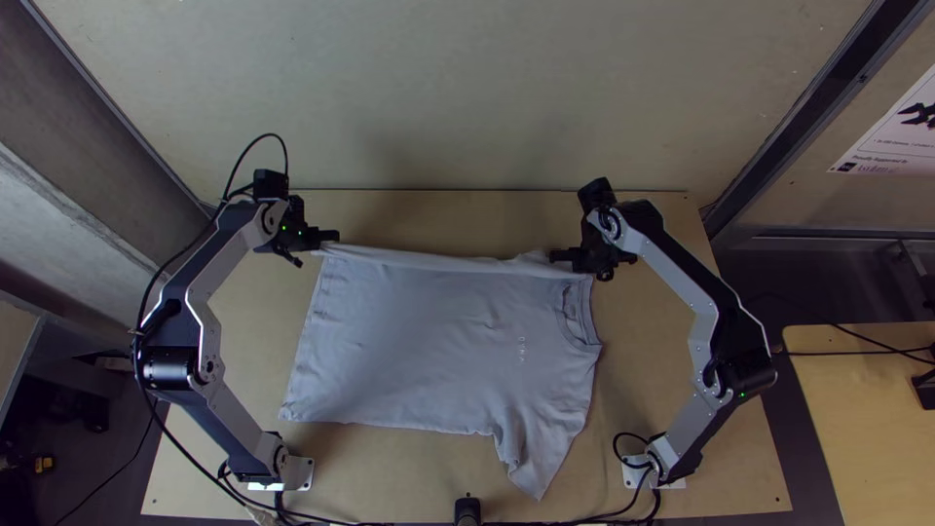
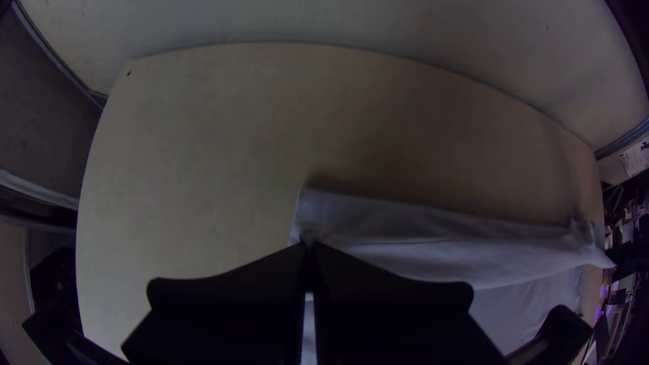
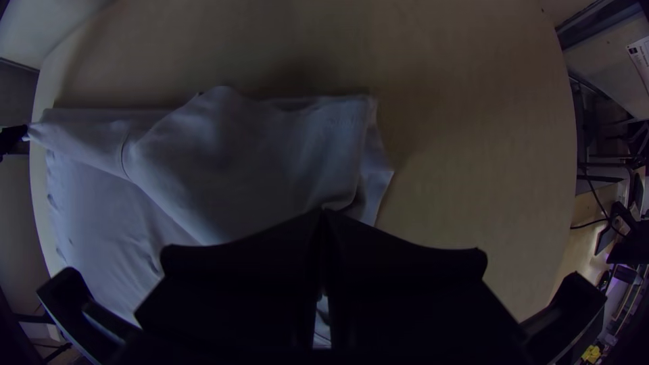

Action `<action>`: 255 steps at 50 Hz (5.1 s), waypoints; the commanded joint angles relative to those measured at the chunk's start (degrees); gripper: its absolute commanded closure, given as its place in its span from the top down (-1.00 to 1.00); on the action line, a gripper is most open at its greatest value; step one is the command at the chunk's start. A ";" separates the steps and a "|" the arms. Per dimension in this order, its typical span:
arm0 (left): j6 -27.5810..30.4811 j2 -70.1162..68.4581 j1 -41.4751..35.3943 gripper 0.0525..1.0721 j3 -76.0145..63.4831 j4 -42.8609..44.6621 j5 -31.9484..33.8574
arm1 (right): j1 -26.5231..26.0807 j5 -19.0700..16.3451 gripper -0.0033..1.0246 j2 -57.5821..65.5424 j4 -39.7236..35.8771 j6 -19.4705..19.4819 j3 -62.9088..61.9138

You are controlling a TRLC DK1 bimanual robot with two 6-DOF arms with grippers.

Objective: Fold the t-shirt

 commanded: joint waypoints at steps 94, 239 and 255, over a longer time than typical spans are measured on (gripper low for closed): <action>24.32 -32.71 6.88 0.92 -27.96 -27.80 1.69 | 15.19 -1.28 0.92 -41.97 -9.81 18.53 -26.59; 24.15 -33.50 -5.25 -0.95 -44.05 -28.15 -6.66 | 38.56 -17.98 -0.94 -20.53 -2.16 21.79 -41.53; 24.06 -33.50 -2.70 -0.95 -40.53 -28.15 -5.26 | 31.71 -16.04 -0.94 -28.44 -8.41 19.50 -36.87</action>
